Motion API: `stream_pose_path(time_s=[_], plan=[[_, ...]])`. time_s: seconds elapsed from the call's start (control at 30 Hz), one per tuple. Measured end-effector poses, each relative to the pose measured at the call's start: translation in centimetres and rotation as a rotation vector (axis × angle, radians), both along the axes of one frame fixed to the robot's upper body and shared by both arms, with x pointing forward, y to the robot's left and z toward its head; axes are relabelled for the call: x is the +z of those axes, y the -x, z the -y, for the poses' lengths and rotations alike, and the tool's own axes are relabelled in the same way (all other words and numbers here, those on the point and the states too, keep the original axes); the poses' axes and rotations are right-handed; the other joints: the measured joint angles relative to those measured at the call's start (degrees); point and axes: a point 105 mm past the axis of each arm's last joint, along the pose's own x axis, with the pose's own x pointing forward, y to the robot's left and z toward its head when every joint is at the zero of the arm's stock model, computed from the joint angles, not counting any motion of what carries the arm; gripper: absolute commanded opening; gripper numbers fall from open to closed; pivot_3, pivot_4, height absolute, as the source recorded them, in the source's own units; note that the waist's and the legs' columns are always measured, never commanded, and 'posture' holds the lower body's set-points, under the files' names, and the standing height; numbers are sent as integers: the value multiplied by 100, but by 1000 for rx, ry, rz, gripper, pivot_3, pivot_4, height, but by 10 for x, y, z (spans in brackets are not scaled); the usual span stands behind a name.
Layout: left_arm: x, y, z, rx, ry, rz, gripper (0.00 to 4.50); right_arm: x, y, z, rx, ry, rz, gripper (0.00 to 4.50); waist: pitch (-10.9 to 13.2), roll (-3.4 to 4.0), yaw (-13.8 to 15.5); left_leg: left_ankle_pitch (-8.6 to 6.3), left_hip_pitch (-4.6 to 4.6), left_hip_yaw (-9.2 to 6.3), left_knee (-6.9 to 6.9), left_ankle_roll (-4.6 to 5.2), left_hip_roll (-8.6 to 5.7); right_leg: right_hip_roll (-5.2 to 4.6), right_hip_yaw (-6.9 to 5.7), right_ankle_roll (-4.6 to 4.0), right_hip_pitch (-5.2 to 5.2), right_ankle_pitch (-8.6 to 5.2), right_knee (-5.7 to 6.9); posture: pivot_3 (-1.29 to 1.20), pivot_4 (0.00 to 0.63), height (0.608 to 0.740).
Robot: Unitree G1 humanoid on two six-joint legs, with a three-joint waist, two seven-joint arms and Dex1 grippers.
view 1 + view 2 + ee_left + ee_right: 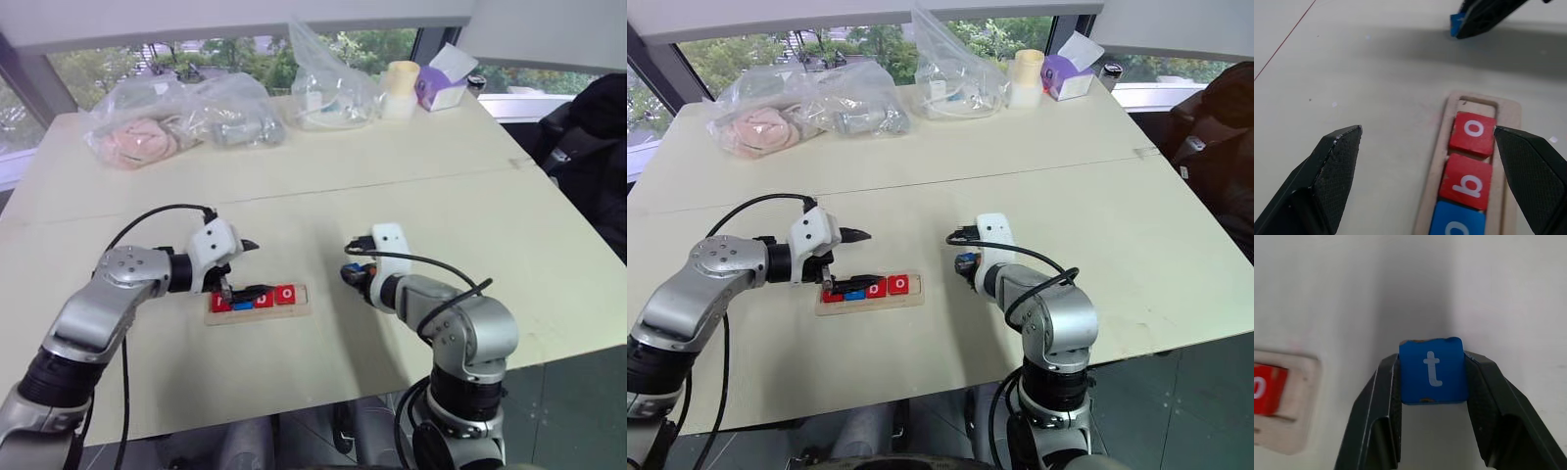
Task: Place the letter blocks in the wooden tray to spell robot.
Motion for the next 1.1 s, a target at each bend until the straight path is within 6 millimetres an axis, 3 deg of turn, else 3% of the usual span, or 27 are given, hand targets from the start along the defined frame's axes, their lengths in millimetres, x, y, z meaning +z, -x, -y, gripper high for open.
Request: stream_pose_path(time_s=[0.1, 0.13, 0.23, 0.3, 0.37, 0.43, 0.53, 0.7, 0.9, 1.1], plan=[[1, -1, 1, -6, 2, 7, 4500, 0, 0, 0, 3, -6, 0, 4279, 0, 0, 1, 0, 0, -3, -3, 0, 1, 4, -1, 0, 0, 0, 0, 0, 150, 740], [1, 0, 2, -8, 3, 5, 4500, 0, 0, 1, 4, -3, 1, 4453, 0, 0, -1, 0, 0, -3, -4, 0, 1, 5, -1, 0, -1, 0, 0, 0, 150, 740], [0, 0, 2, -10, 5, 3, 4500, 8, -4, 7, 9, 0, 27, 4453, 1, 1, -13, 0, 0, -3, -4, 0, 2, 5, 0, 1, -1, 0, 0, 0, 150, 740], [-1, 1, 2, -11, 4, -2, 4500, 28, -14, 21, 46, 37, 117, 4453, 1, 2, -10, 0, 0, 0, -1, 0, 0, 1, 0, 1, -1, 0, 0, 0, 150, 740], [-5, 4, -1, -12, -5, -21, 4500, 60, -20, 36, 165, 46, 267, 4453, 2, 0, 13, 0, 0, -2, -1, 0, -1, 2, -2, 3, 3, -1, -7, 0, 150, 740], [-6, 9, -4, -30, -16, -43, 4500, 75, -11, 44, 379, 126, 387, 4453, 1, -1, 35, -1, 0, -6, -9, 1, -1, 2, -7, 15, 7, -12, -15, 0, 150, 740], [-2, 17, -7, -76, -28, -76, 4500, 56, 4, 52, 658, 185, 356, 4453, 1, -7, -6, -9, 2, -2, -12, 13, -1, 4, -3, 26, 10, -21, -18, 0, 150, 740], [10, 29, -7, -142, -43, -71, 4500, 31, 12, 51, 868, 186, 336, 4453, 3, -5, -22, -9, 10, 1, -6, 15, 1, 9, 3, 24, 8, -19, -7, 0, 150, 740], [28, 40, 1, -179, -39, -33, 4500, 2, 2, 33, 855, 138, 358, 4453, 2, -7, 26, -9, 5, 2, 3, 14, 0, 4, 3, 21, 10, -16, -7, 0, 150, 740], [25, 47, 5, -175, -25, -57, 4500, -15, 2, 23, 817, 163, 375, 4453, 2, -7, 26, -9, 4, 5, 6, 13, -4, 0, 4, 23, 11, -16, -7, 0, 150, 740]])
